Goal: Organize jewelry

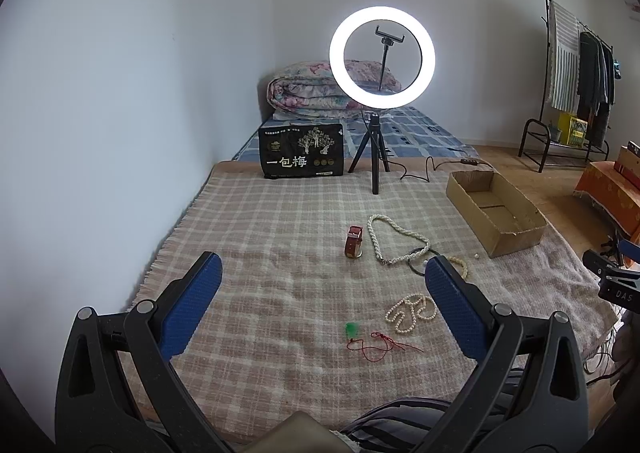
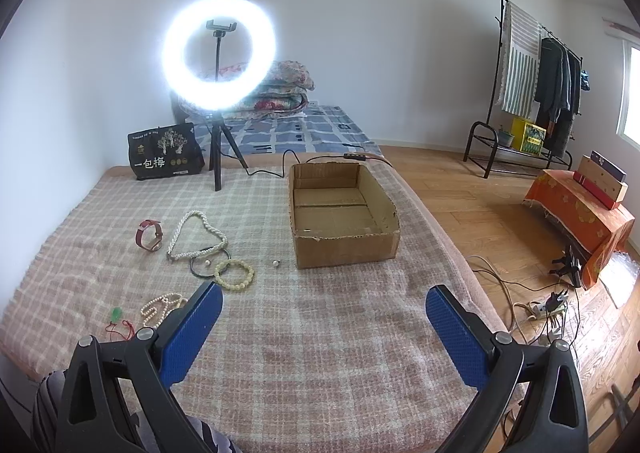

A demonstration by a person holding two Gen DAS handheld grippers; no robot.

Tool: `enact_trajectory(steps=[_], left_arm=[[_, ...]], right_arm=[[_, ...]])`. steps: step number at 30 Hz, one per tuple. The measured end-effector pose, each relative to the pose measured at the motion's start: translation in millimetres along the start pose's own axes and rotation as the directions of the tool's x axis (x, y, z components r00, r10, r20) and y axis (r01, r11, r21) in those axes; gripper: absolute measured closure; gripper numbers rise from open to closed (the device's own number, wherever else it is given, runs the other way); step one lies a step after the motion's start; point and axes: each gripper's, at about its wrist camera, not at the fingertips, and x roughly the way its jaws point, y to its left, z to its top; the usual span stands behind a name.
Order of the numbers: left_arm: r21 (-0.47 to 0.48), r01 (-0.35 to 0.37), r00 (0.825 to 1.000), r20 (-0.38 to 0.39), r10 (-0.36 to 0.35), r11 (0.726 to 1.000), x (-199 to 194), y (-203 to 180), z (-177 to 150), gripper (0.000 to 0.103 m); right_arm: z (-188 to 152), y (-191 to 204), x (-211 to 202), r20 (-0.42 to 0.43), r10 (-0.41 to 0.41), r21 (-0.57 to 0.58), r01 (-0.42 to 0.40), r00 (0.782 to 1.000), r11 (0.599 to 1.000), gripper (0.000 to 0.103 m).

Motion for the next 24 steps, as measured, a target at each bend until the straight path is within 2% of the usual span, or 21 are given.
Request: enact_trajectory(steps=[24], left_arm=[[-0.001, 0.005, 1.000, 0.005, -0.005, 1.000, -3.1, 1.1, -1.8, 0.000]], right_arm=[[2.3, 5.9, -0.2, 0.003, 0.004, -0.014, -0.004, 1.000, 1.000, 0.000]])
